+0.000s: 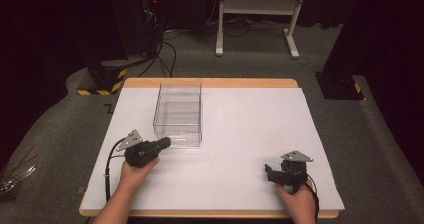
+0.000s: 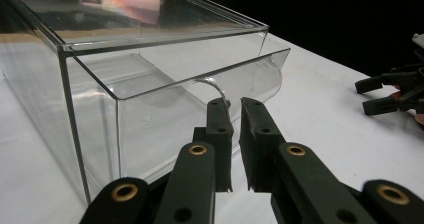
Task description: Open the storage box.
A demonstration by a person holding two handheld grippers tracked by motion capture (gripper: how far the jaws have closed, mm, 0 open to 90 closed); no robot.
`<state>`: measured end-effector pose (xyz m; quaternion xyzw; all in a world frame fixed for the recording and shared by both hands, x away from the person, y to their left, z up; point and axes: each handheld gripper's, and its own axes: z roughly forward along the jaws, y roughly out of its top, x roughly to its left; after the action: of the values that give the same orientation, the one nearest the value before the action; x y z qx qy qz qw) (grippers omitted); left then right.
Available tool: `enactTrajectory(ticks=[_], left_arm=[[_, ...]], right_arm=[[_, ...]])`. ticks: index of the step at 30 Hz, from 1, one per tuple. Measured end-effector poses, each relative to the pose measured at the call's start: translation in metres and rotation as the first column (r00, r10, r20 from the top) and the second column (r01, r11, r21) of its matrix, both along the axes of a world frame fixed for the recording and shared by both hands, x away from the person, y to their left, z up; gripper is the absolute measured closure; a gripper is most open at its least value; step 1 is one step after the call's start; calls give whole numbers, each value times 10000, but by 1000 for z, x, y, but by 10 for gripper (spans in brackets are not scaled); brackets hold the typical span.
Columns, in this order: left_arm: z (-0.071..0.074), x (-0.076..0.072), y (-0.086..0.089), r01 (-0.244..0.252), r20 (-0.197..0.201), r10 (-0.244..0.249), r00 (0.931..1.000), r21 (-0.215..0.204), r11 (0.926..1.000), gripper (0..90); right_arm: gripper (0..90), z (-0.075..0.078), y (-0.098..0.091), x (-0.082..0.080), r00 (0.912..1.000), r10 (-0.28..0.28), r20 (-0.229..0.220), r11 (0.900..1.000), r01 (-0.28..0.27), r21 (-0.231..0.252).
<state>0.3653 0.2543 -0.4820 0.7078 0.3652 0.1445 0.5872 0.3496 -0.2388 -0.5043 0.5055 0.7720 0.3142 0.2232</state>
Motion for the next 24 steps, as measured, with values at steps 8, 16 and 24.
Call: enactTrajectory(ticks=[8,16,24], left_arm=[[2,-9,2,287,-85,-286,9996,110,9995,839],[3,-19,4,438,-139,-435,9990,191,9989,854],[3,-28,10,451,-82,-450,9990,163,9988,900]], right_arm=[[137,0,0,0,10000,-5,0,10000,5,-1],[137,0,0,0,10000,-8,3,10000,8,-5],[137,0,0,0,10000,-9,3,10000,9,-8]])
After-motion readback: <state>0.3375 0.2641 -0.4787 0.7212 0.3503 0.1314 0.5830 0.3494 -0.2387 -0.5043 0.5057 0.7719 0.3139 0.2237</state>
